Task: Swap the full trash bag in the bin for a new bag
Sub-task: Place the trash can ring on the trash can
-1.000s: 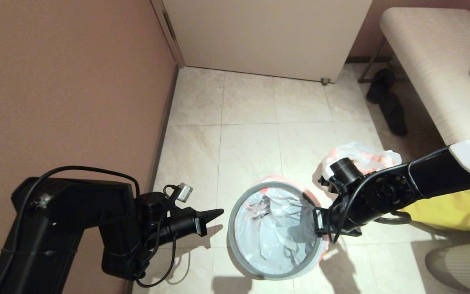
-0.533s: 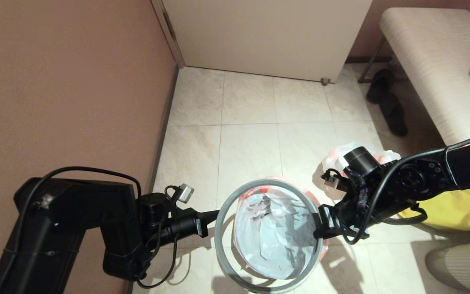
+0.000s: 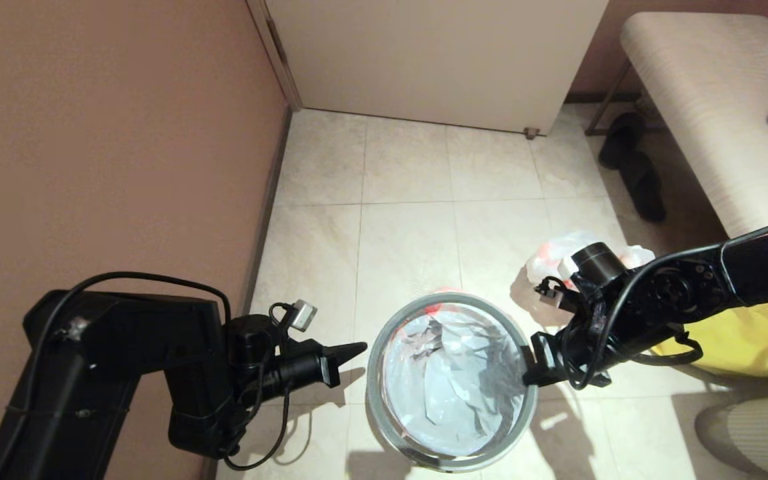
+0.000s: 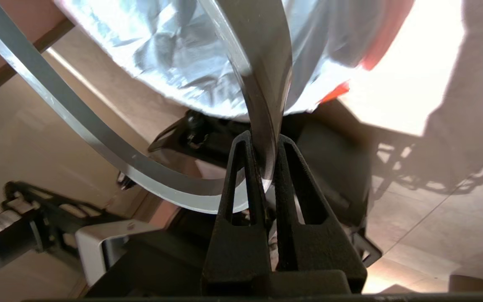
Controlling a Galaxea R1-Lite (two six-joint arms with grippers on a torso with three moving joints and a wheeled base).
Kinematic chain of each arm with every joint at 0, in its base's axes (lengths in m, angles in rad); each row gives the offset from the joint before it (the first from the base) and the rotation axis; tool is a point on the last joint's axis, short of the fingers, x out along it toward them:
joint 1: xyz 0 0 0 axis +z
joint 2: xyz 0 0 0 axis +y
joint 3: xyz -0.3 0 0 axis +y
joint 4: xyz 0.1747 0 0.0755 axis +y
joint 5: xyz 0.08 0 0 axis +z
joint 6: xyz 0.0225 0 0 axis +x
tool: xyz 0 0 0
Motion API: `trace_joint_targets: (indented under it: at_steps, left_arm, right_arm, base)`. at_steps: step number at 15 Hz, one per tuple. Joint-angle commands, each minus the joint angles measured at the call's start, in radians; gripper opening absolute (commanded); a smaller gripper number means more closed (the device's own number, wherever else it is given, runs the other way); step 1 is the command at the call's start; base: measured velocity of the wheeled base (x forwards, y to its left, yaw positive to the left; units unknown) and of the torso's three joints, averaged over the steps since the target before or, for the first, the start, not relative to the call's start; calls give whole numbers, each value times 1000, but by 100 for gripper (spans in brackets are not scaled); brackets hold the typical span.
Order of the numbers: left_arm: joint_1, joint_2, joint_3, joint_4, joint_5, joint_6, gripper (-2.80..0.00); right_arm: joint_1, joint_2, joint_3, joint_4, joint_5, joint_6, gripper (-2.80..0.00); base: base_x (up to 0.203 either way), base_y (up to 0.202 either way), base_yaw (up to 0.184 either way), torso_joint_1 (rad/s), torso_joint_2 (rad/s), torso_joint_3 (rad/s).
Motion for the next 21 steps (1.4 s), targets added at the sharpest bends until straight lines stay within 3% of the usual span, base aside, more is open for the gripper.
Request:
trace_joint_targets:
  at_steps: [1, 10, 16, 21]
  left_arm:
    - [0, 2, 0, -47, -4, -2, -280]
    - [-1, 5, 1, -47, -3, 0, -280]
    - [-1, 5, 0, -47, -4, 0, -280]
    - [-1, 5, 0, -47, -4, 0, -280]
  right_arm:
    - [-23, 57, -1, -37, 0, -12, -280]
    - [-82, 138, -21, -114, -20, -42, -280]
    - [-68, 174, -21, -132, -44, -57, -280]
    - [-36, 177, -23, -137, -116, -65, -280]
  base:
    - [0, 0, 0, 0, 0, 0]
    - [0, 0, 0, 0, 0, 0]
    - [0, 0, 0, 0, 0, 0]
    - [0, 0, 0, 0, 0, 0]
